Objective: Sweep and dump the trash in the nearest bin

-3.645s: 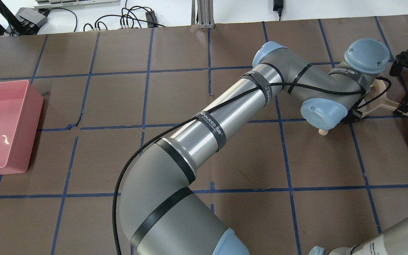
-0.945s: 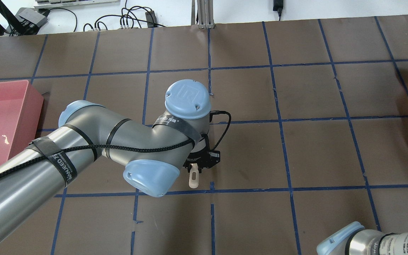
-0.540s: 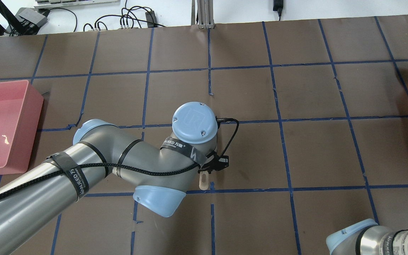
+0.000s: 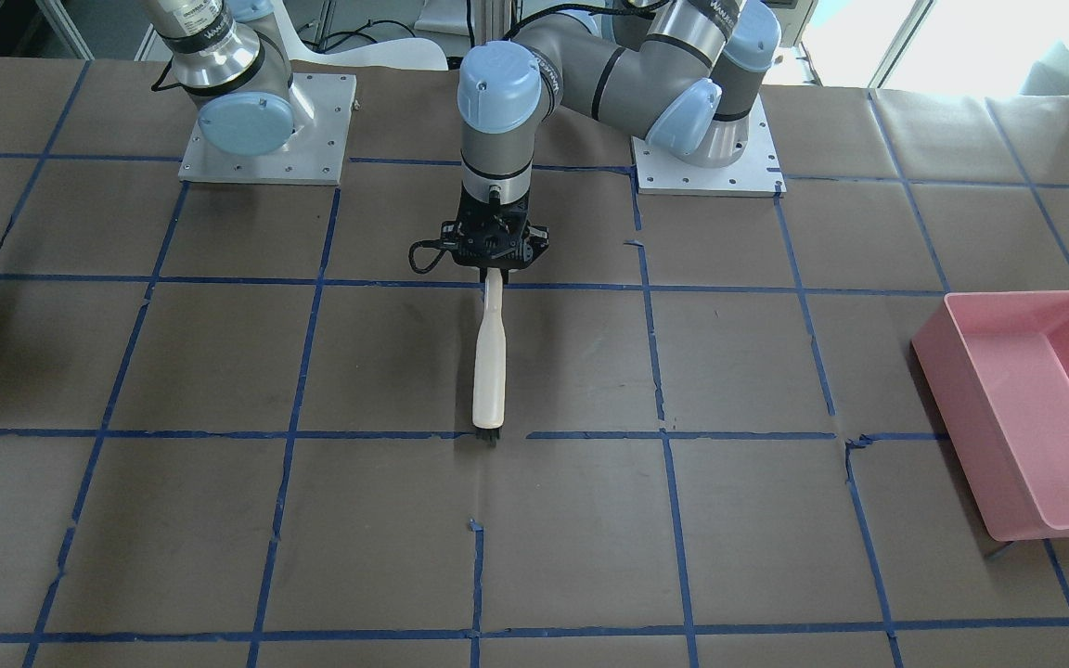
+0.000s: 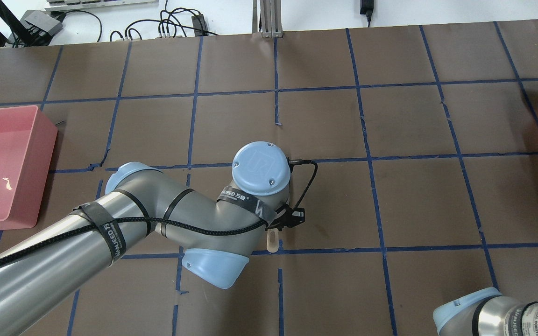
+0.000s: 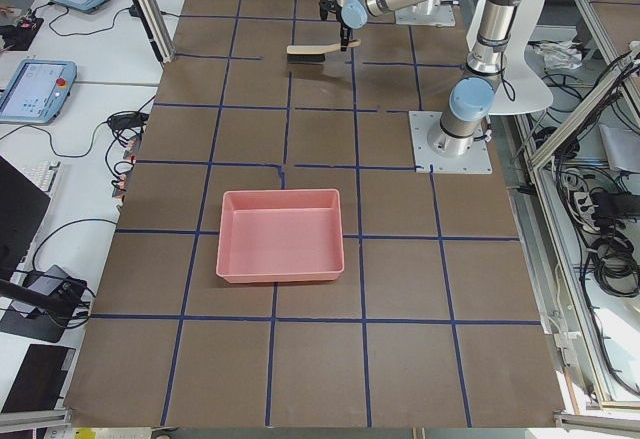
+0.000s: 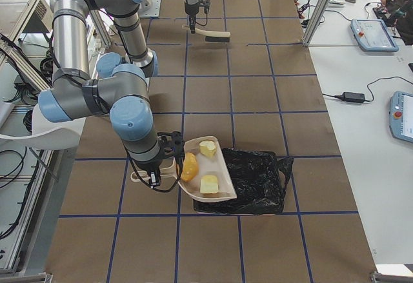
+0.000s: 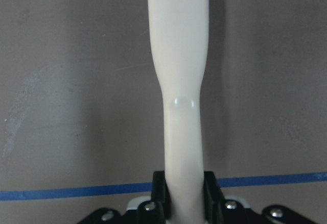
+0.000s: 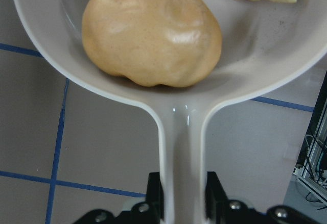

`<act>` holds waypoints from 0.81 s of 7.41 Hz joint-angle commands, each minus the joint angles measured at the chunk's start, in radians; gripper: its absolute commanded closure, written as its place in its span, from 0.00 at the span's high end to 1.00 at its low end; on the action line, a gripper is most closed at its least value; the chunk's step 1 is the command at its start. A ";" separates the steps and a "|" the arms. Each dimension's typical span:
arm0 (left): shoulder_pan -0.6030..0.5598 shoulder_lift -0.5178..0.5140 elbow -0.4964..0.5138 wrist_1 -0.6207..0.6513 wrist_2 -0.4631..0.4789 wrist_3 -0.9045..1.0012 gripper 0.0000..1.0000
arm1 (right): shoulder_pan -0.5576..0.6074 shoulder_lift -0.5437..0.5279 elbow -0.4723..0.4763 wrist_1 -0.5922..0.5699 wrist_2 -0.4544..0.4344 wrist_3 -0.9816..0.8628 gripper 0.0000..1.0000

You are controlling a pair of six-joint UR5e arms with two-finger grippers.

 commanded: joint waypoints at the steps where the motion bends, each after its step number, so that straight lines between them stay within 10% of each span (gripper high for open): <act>1: -0.027 -0.021 -0.001 0.012 0.005 -0.009 0.01 | -0.001 -0.005 -0.005 0.002 -0.061 0.001 0.10; 4: -0.046 -0.025 -0.004 0.022 0.010 -0.026 0.02 | 0.012 -0.002 -0.011 0.002 -0.132 0.003 0.11; 6: -0.047 -0.025 -0.009 0.022 0.010 -0.026 0.24 | 0.013 -0.001 -0.027 0.002 -0.146 0.003 0.11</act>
